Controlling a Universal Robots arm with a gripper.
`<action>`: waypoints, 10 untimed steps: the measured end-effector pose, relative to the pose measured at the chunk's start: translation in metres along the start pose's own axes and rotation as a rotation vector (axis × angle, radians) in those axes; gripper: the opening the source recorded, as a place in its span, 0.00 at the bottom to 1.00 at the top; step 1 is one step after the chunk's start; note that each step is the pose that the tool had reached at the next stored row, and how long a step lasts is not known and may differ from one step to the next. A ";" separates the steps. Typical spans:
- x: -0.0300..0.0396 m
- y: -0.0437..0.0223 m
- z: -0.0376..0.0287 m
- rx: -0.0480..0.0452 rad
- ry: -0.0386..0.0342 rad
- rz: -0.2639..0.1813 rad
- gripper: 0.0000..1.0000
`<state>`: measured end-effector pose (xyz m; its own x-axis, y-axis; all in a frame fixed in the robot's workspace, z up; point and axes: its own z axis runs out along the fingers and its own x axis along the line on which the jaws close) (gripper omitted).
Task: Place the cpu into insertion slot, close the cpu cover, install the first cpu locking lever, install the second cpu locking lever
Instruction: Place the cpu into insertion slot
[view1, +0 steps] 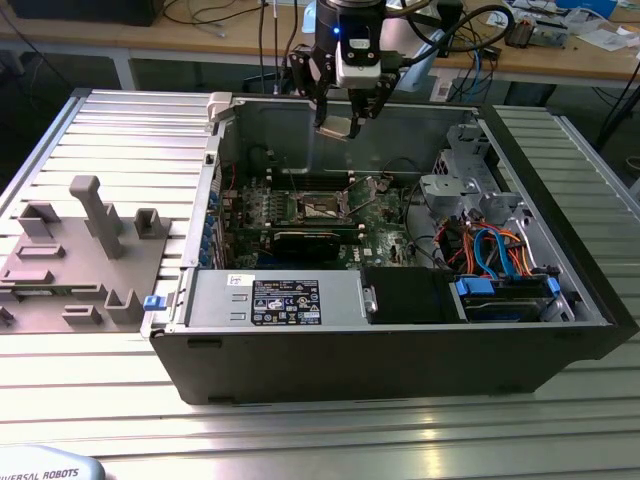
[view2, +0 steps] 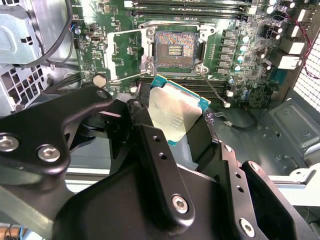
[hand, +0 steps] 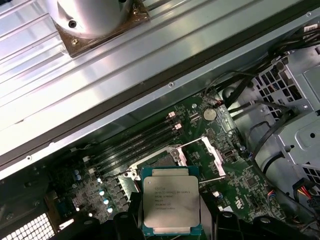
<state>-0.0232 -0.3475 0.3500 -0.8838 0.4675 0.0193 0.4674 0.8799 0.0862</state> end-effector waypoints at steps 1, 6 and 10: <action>0.0000 0.0000 0.0000 -0.0001 -0.0002 0.003 0.54; 0.0000 0.0000 0.0002 0.0090 -0.0062 0.013 0.54; 0.0000 -0.0001 0.0002 0.0163 -0.0104 0.017 0.54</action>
<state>-0.0232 -0.3475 0.3498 -0.8755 0.4830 0.0102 0.4825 0.8731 0.0697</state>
